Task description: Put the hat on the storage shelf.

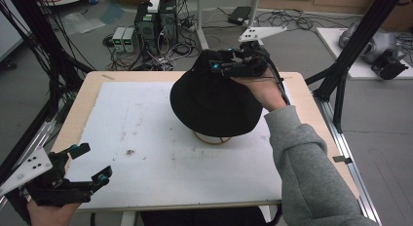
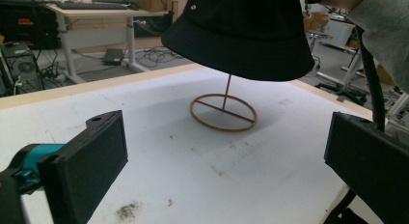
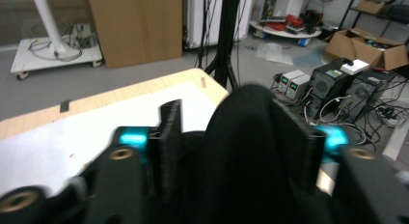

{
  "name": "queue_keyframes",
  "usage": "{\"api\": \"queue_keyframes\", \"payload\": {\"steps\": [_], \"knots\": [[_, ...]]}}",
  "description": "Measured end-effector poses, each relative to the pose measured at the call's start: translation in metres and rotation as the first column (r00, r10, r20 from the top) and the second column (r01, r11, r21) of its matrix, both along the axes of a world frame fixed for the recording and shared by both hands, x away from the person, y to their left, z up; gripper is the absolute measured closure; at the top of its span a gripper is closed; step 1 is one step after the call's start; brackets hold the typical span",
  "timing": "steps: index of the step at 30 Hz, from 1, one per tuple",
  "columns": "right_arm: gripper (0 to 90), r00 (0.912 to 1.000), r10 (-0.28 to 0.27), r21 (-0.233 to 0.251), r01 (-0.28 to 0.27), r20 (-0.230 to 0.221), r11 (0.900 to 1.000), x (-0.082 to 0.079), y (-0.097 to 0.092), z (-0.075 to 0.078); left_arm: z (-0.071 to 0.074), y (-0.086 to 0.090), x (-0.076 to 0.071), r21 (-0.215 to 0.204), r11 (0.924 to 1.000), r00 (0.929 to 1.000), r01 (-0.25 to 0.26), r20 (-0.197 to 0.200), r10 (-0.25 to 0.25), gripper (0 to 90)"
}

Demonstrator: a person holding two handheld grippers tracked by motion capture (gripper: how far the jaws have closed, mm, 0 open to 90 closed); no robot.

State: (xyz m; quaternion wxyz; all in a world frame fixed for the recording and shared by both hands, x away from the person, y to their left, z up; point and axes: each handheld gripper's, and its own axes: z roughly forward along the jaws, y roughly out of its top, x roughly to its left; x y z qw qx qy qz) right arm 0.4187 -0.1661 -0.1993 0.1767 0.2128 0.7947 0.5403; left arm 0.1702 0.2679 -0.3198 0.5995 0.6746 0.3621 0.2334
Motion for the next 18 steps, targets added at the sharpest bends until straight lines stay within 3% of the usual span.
{"api": "queue_keyframes", "payload": {"steps": [1,2,3,6,10,11,18], "knots": [[35.7,1.0,-0.009,0.01,0.009,0.002,0.9999,-0.0002,-0.0003,0.0007,0.0002,0.0,-0.0001,0.0,1.0,1.0,0.0,0.002,0.0,1.7],[35.7,1.0,-0.009,0.01,0.009,0.002,0.9999,-0.0002,-0.0003,0.0007,0.0002,-0.0001,-0.0001,0.0,1.0,1.0,0.001,0.003,-0.001,1.7],[23.5,0.9998,-0.021,0.031,0.021,-0.003,0.9993,0.0005,-0.0014,0.0014,0.0002,-0.0004,0.0,-0.001,1.0,1.0,0.001,0.005,-0.001,1.7],[11.0,0.9993,-0.019,0.053,0.02,-0.033,0.9984,0.0033,-0.0035,0.0005,0.0,-0.0009,0.0004,0.003,1.0,1.0,0.002,0.004,-0.002,1.7],[10.1,0.9986,-0.005,0.037,0.007,-0.053,0.9993,0.0052,-0.0049,-0.0016,-0.0008,-0.0021,0.0015,0.002,1.0,1.0,0.005,0.0,-0.005,1.7],[0.9,0.9981,-0.024,0.029,0.026,-0.056,0.9992,0.0053,-0.0041,-0.0029,-0.0009,-0.0024,0.0017,0.003,1.0,1.0,0.006,-0.001,-0.006,1.7],[0.9,0.9993,-0.015,0.05,0.017,-0.035,0.9986,0.0014,-0.0063,0.0009,-0.0009,-0.0015,0.0017,0.005,1.0,1.0,0.005,-0.001,-0.005,1.7]]}}
